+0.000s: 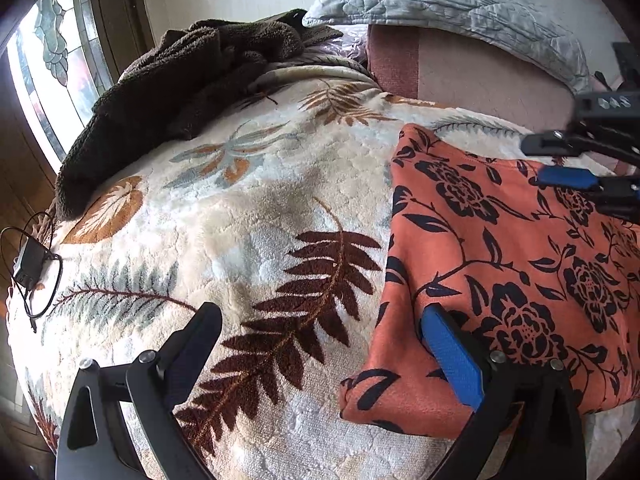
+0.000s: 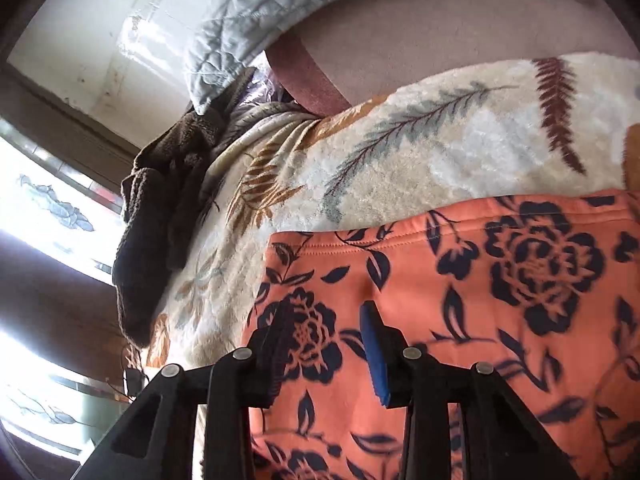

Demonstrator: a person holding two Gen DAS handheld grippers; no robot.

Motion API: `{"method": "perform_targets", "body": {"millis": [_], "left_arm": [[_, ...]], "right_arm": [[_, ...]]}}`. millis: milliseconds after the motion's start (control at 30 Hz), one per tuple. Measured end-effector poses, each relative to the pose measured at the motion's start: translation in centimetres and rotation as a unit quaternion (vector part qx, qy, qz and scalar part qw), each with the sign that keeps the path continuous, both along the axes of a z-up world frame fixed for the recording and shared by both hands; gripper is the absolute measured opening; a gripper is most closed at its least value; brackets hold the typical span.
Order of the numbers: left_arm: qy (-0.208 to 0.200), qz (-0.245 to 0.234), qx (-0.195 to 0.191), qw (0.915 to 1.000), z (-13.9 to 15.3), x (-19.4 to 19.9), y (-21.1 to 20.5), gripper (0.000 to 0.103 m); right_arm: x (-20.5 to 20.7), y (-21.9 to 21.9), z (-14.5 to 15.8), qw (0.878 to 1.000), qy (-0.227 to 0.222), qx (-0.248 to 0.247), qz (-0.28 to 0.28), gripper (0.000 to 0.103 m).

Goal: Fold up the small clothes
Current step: 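Press both grippers along the garment's folded edge to flatten it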

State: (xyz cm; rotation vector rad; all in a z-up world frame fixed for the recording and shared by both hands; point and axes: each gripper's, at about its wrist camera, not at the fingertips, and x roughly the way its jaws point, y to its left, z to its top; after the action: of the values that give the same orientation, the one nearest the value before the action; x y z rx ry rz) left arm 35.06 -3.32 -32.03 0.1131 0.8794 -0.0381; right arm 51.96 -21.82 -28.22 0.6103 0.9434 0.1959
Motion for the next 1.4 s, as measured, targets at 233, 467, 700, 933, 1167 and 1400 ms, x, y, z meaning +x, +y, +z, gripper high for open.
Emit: {"method": "perform_targets", "body": {"millis": [233, 467, 700, 933, 1167, 1400], "left_arm": [[-0.056, -0.002, -0.031, 0.9980, 3.2, -2.1, -0.3, 0.101], [-0.094, -0.010, -0.054, 0.9941, 5.2, -3.8, -1.5, 0.101], [-0.105, -0.033, -0.058, 0.9923, 5.6, -4.5, -3.4, 0.101], [-0.106, -0.049, -0.044, 0.9922, 5.3, -4.7, -5.4, 0.101], [-0.110, -0.055, -0.050, 0.9912, 5.7, -5.0, -6.3, 0.101], [-0.113, -0.060, -0.052, 0.9905, 5.8, -5.2, -6.8, 0.101]], "right_arm": [[-13.3, -5.3, 3.3, 0.998, -0.016, -0.034, -0.053, 0.039], [-22.8, -8.8, 2.5, 0.994, -0.002, -0.041, -0.104, 0.039], [-26.9, -11.2, -0.1, 0.988, -0.022, 0.021, -0.154, 0.039], [-27.2, -13.5, -2.2, 0.983, -0.012, 0.062, -0.175, 0.039], [-28.0, -15.0, -2.1, 0.979, -0.022, 0.074, -0.188, 0.040], [-29.1, -16.4, -2.3, 0.974, -0.026, 0.094, -0.207, 0.057]]}}
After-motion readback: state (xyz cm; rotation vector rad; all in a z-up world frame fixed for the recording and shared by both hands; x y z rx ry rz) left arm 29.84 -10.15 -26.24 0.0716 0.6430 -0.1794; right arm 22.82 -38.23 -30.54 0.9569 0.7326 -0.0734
